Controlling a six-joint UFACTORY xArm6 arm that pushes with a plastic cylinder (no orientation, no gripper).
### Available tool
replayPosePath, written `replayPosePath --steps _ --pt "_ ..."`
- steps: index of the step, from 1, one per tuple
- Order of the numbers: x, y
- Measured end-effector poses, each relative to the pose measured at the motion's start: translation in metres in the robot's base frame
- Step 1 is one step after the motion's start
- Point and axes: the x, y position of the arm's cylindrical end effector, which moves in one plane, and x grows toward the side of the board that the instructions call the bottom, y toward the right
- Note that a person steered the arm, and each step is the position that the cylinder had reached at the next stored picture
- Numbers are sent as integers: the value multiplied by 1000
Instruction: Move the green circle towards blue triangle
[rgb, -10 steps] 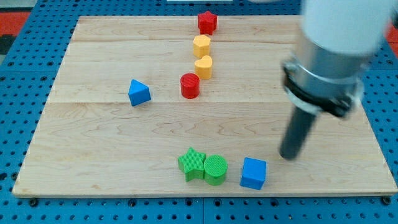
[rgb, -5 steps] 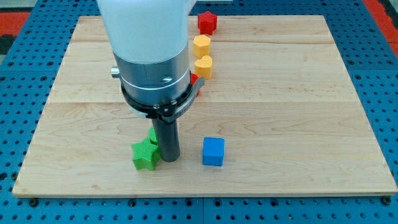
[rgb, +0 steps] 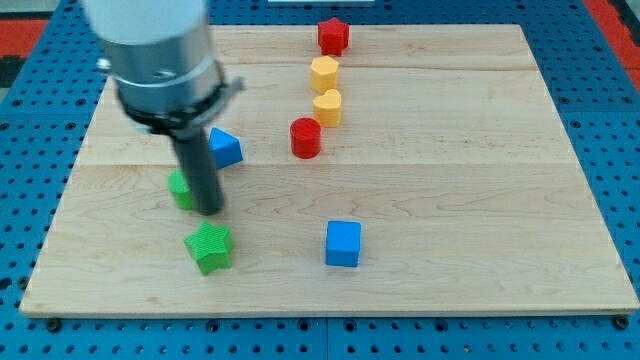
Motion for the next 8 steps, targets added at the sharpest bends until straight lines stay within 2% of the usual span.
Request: replayPosePath --steps 1,2,3,4,5,7,8 --pt "-17 -38" --pt "-31 -37" --pt "-9 -64" --pt "-30 -83" --pt "-56 -43" --pt "-86 -47" --pt "-44 -75"
